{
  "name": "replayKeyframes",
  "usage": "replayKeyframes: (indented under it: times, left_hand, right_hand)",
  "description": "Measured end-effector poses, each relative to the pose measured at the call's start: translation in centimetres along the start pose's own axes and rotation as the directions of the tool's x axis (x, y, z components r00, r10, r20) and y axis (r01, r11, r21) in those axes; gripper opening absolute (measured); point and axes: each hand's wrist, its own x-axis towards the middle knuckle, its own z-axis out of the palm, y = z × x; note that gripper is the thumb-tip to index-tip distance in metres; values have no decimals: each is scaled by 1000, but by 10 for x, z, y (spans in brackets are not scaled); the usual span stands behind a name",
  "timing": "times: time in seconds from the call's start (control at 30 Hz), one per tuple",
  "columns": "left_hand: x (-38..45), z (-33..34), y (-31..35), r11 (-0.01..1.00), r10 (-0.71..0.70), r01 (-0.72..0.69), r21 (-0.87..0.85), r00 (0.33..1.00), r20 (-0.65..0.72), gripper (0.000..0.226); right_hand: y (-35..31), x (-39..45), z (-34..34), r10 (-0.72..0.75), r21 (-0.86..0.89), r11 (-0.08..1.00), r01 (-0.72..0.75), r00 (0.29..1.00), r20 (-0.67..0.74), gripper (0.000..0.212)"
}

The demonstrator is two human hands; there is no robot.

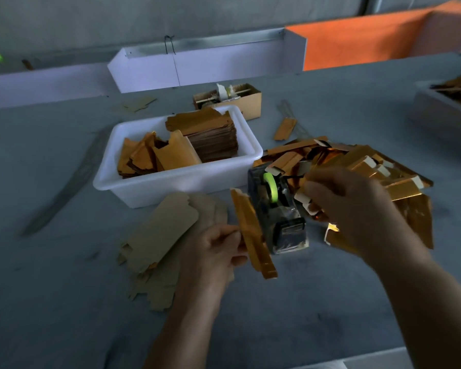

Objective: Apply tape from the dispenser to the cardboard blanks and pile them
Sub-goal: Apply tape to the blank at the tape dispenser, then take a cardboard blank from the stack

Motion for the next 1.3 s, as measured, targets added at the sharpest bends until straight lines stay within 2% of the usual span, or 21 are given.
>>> replayKeyframes:
  times: [0.07,0.13,0.2,0.3,0.37,0.47,0.53,0.6,0.67,0.7,0.73,0.77,0.8,0.83,0.87,0.93,1.0,1.03,1.17,1.23,1.3]
  left_hand:
    - [-1,3,1,996,-15,22,-92,997,70,22]
    - [-4,6,4,987,-17,37,-158,992,124,21]
    - [-6,6,3,985,-4,31,-171,988,155,23]
    - [-6,2,0,977,-13,59,-207,976,219,17]
    - [-1,-1,-1,929,-100,198,-312,948,302,25]
    - [4,-4,-4,765,-243,465,-446,850,468,25]
    - [4,-5,-8,692,-264,546,-473,801,538,20]
    - [1,-4,-7,709,-269,543,-451,799,538,16]
    - [0,-3,-5,868,-255,374,-326,900,354,14]
    - [2,-5,-6,962,-209,234,-139,963,170,15]
    - [5,-10,-6,988,-88,94,121,995,-51,13]
    - [9,-18,-4,909,115,-14,416,969,-217,12]
    - [12,-28,-4,752,304,-50,657,911,-280,18]
    - [19,-39,-6,589,418,-29,808,867,-273,27]
    - [25,-50,-10,450,430,38,892,866,-254,35]
    - [36,-66,-14,258,290,199,946,917,-272,45]
    - [40,-71,-17,272,153,258,927,939,-306,44]
    - [40,-71,-17,297,141,255,920,942,-306,40]
    - [39,-73,-13,239,222,267,934,921,-320,28]
    - [37,-75,-12,245,199,230,942,939,-281,40]
    - [32,-72,-15,183,173,194,964,959,-226,51]
  right_hand:
    - [-3,-15,20,-20,-12,1000,21,991,134,14]
    - [-3,-30,37,21,42,999,-31,978,208,17]
    - [-2,-37,44,76,133,986,-102,980,184,17]
    - [0,-40,42,77,187,977,-106,984,159,24]
    - [0,-40,41,76,237,964,-123,977,199,20]
    - [-2,-41,37,62,333,932,-145,967,247,11]
    - [-4,-40,34,58,370,914,-166,957,285,13]
    - [-3,-38,30,86,359,913,-195,951,297,14]
    - [-1,-30,20,135,341,916,-210,964,230,13]
    - [1,-23,13,165,329,920,-214,971,170,12]
    - [4,-15,5,192,303,929,-213,977,98,12]
    - [9,-6,-3,209,274,939,-205,978,15,12]
    - [13,3,-13,230,265,942,-204,971,-70,14]
    - [18,12,-22,258,279,937,-210,954,-149,16]
    - [22,19,-30,299,306,925,-226,930,-216,17]
    - [31,29,-39,382,360,894,-266,873,-304,21]
    - [34,28,-38,413,384,882,-273,840,-352,19]
    - [34,24,-34,405,376,888,-265,838,-366,20]
    - [30,2,-14,321,302,927,-224,890,-324,19]
    - [26,-6,-6,309,322,922,-217,912,-270,20]
    - [19,-11,0,287,322,924,-206,930,-229,23]
